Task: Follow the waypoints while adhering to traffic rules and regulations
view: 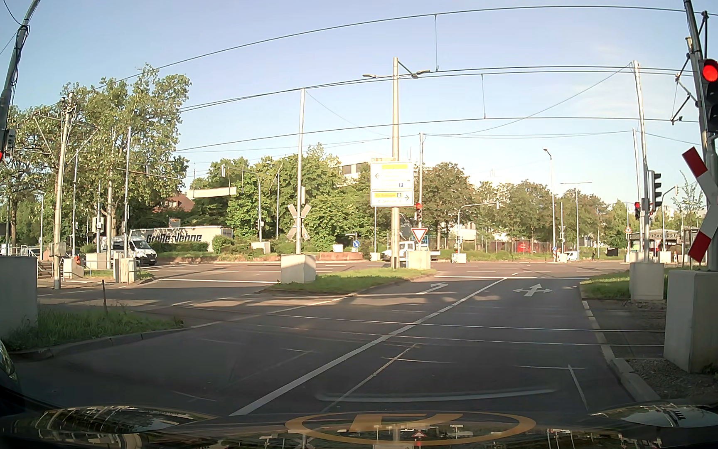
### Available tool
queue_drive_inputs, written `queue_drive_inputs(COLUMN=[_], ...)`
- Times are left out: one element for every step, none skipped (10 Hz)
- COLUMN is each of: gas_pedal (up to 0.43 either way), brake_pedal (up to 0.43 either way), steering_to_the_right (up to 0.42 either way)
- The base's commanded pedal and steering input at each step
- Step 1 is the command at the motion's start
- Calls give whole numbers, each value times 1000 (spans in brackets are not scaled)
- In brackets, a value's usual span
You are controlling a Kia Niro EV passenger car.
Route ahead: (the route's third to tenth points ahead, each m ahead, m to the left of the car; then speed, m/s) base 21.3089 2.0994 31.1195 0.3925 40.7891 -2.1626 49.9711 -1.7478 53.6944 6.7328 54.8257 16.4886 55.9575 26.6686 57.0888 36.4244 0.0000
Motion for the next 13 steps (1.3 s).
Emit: queue_drive_inputs(gas_pedal=[0,0,0,0,0,0,0,0,0,0,0,0,0], brake_pedal=[299,293,299,299,299,293,293,299,299,299,293,299,299], steering_to_the_right=[248,248,248,248,248,248,248,248,248,248,248,248,248])
